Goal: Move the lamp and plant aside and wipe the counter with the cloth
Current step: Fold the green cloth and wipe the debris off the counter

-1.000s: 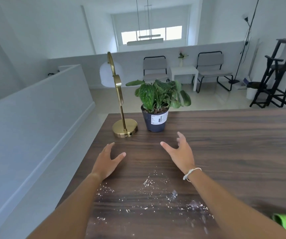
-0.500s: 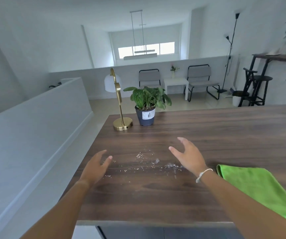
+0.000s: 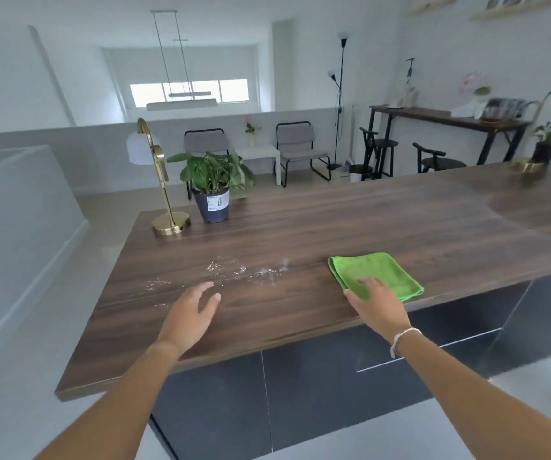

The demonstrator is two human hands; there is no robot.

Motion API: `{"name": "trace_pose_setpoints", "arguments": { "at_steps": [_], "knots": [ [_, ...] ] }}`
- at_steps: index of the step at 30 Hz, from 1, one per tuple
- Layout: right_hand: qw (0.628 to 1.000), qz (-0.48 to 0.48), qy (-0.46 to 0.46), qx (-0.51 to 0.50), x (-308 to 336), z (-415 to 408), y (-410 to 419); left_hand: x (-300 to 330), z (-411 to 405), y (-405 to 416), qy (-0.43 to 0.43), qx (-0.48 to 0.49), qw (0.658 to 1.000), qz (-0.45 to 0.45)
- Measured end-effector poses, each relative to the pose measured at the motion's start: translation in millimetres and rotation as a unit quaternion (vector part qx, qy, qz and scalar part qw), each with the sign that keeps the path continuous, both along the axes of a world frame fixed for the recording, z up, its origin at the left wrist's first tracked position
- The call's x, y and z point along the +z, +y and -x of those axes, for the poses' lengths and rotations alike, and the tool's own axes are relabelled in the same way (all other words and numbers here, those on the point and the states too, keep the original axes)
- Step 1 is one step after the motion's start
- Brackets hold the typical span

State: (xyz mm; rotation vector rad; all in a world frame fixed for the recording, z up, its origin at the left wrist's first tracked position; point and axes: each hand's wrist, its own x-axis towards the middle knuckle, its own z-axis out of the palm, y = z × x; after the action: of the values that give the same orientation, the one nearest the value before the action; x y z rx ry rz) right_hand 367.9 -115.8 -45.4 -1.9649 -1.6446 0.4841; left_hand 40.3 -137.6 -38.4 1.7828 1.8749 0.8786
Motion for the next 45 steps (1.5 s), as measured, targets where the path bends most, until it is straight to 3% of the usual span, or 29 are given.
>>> {"name": "trace_pose_setpoints", "arguments": {
  "at_steps": [11,19,24,31,40,45],
  "knots": [
    [0.999,0.003,-0.025,-0.042,1.2,-99.9,53.7,3.9,-154.8,70.6,-0.006,-0.075,0.996,0.057],
    [0.993,0.096,-0.055,0.029,-10.5,-128.8,120.8,-9.5,-246.4,134.4,0.099,-0.076,0.984,0.131],
    [0.992,0.112,-0.006,0.048,-16.2,-127.7,149.0,-15.1,-264.1,153.4,0.162,-0.038,0.967,0.191],
    [0.973,0.180,0.047,0.140,-5.8,-121.0,164.1,-14.0,-262.6,168.2,0.047,-0.049,0.974,0.217],
    [0.948,0.103,0.252,0.168,13.5,-101.0,169.7,15.1,-235.9,153.4,-0.206,0.000,0.968,0.140],
    [0.936,0.059,0.287,0.193,28.7,-56.3,169.6,32.6,-186.5,143.5,-0.267,0.031,0.956,0.121]
  ]
}}
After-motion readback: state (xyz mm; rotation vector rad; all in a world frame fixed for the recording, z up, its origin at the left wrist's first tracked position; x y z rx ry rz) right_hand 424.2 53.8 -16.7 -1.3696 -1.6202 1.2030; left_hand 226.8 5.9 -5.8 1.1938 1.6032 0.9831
